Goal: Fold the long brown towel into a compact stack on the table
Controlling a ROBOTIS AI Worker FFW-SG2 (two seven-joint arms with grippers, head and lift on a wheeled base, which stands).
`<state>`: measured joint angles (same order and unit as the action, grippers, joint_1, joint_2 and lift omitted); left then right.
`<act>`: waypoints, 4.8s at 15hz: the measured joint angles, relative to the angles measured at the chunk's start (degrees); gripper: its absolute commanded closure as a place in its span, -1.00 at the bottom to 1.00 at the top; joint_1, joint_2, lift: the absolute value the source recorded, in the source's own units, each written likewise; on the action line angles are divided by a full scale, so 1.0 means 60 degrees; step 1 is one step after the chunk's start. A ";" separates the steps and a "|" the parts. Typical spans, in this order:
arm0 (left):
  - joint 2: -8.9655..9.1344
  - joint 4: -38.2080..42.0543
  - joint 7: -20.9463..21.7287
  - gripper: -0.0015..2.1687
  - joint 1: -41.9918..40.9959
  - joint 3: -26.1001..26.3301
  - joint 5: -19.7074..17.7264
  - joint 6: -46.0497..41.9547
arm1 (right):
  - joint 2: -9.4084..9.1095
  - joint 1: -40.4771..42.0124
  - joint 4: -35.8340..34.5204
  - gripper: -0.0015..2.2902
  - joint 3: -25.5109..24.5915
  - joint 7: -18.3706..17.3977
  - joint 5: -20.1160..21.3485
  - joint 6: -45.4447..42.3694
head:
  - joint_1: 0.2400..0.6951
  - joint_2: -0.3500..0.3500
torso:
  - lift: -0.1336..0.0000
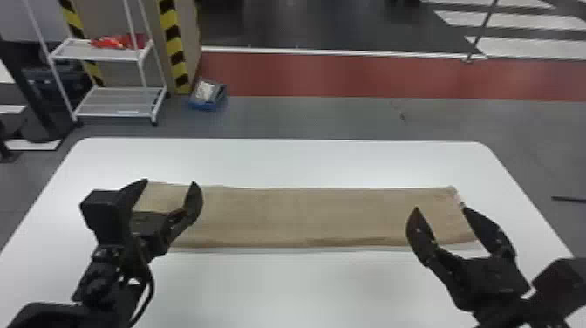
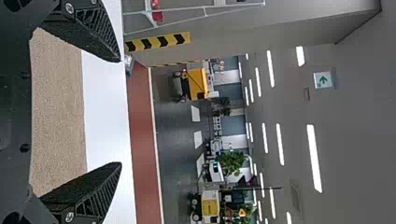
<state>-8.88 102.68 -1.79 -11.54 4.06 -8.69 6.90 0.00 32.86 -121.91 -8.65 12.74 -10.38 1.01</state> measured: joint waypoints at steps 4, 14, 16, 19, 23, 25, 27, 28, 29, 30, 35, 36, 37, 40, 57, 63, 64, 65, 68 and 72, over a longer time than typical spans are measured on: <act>-0.0038 -0.0630 0.0718 -0.85 0.0976 -0.0784 -0.0289 0.1882 | 0.0000 -0.0004 0.0065 -0.91 0.0077 -0.0005 0.0157 0.0021 | 1.00 0.02 | -0.68; -0.0198 -0.2102 0.1090 -0.81 0.1586 -0.1606 -0.0170 0.2456 | 0.0000 -0.0027 0.0105 -0.91 0.0200 0.0000 0.0137 0.0030 | 1.00 0.24 | -0.68; -0.0209 -0.2152 0.1087 -0.80 0.1586 -0.1631 -0.0090 0.2591 | 0.0000 -0.0024 0.0107 -0.91 0.0221 0.0003 0.0120 0.0030 | 1.00 0.26 | -0.68; -0.0236 -0.2130 0.1103 -0.69 0.1583 -0.1652 -0.0061 0.3143 | 0.0004 -0.0011 0.0110 -0.91 0.0251 0.0014 0.0094 0.0029 | 1.00 0.27 | -0.68; -0.0239 -0.1967 0.1163 0.09 0.1573 -0.1612 -0.0047 0.3591 | 0.0047 -0.0004 0.0101 -0.91 0.0284 0.0015 0.0036 0.0029 | 1.00 0.27 | -0.68; -0.0223 -0.1840 0.1153 0.79 0.1551 -0.1565 -0.0047 0.3706 | 0.0066 -0.0003 0.0099 -0.91 0.0277 0.0015 0.0003 0.0029 | 1.00 0.25 | -0.68; -0.0183 -0.1563 0.0994 0.88 0.1439 -0.1518 -0.0020 0.3738 | 0.0075 -0.0001 0.0099 -0.91 0.0270 0.0014 -0.0022 0.0029 | 1.00 0.24 | -0.68; -0.0160 -0.1367 0.0848 0.88 0.1364 -0.1504 0.0017 0.3769 | 0.0081 0.0001 0.0098 -0.91 0.0270 0.0014 -0.0034 0.0030 | 1.00 0.24 | -0.68; -0.0131 -0.1042 0.0707 0.88 0.1241 -0.1489 0.0051 0.3864 | 0.0093 0.0002 0.0090 -0.91 0.0266 0.0014 -0.0058 0.0030 | 1.00 0.24 | -0.68; -0.0100 -0.0694 0.0631 0.88 0.1104 -0.1465 0.0064 0.3949 | 0.0109 0.0000 0.0089 -0.91 0.0258 0.0014 -0.0080 0.0030 | 1.00 0.23 | -0.68; -0.0029 0.1733 -0.0343 0.88 0.0573 -0.0241 0.0081 0.4832 | 0.0247 -0.0059 0.0091 -0.91 -0.0009 -0.0010 -0.0416 0.0015 | 1.00 0.00 | -0.68; -0.0022 0.2140 -0.0607 0.87 0.0566 0.0243 0.0118 0.5152 | 0.0312 -0.0084 0.0118 -0.91 -0.0117 -0.0038 -0.0561 -0.0024 | 1.00 -0.09 | -0.68; -0.0007 0.2400 -0.0912 0.87 0.0568 0.0740 0.0222 0.5364 | 0.0401 -0.0133 0.0187 -0.91 -0.0176 -0.0139 -0.0683 -0.0150 | 1.00 -0.29 | -0.68; 0.0325 0.2636 -0.1957 0.87 0.0793 0.2571 0.0890 0.5907 | 0.0945 -0.0457 0.0677 -0.91 -0.0163 -0.0552 -0.1204 -0.0582 | 1.00 -0.57 | -0.68; 0.0805 0.1111 -0.2215 -0.87 0.0555 0.2947 0.1638 0.3105 | 0.1354 -0.1859 0.1711 -0.88 0.0623 -0.1085 -0.0947 0.0782 | 1.00 -0.69 | -0.68; 0.0170 0.1009 -0.1892 -0.87 -0.0210 0.1213 0.1216 0.1091 | 0.0957 -0.3203 0.2720 -0.67 0.1666 -0.1221 0.0022 0.2830 | 1.00 -0.06 | -0.68; 0.0115 0.0933 -0.1869 -0.87 -0.0247 0.1203 0.1187 0.0964 | 0.0934 -0.3342 0.2886 -0.64 0.1817 -0.1282 0.0090 0.3040 | 1.00 -0.02 | -0.68; 0.0077 0.0836 -0.1864 -0.87 -0.0283 0.1199 0.1173 0.0863 | 0.0926 -0.3489 0.3067 -0.59 0.1999 -0.1294 0.0123 0.3167 | 1.00 0.00 | -0.68; 0.0047 0.0513 -0.1758 -0.87 -0.0323 0.1197 0.1169 0.0630 | 0.0923 -0.3665 0.3285 -0.56 0.2519 -0.1290 0.0188 0.3283 | 1.00 0.08 | -0.68; 0.0044 0.0299 -0.1699 -0.86 -0.0312 0.1197 0.1167 0.0391 | 0.0924 -0.3877 0.3312 -0.56 0.3224 -0.1289 0.0544 0.4039 | 1.00 0.21 | -0.68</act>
<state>-8.61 104.48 -11.99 -13.41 11.25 -1.69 9.24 5.54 9.59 -102.03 10.70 5.01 -7.12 25.25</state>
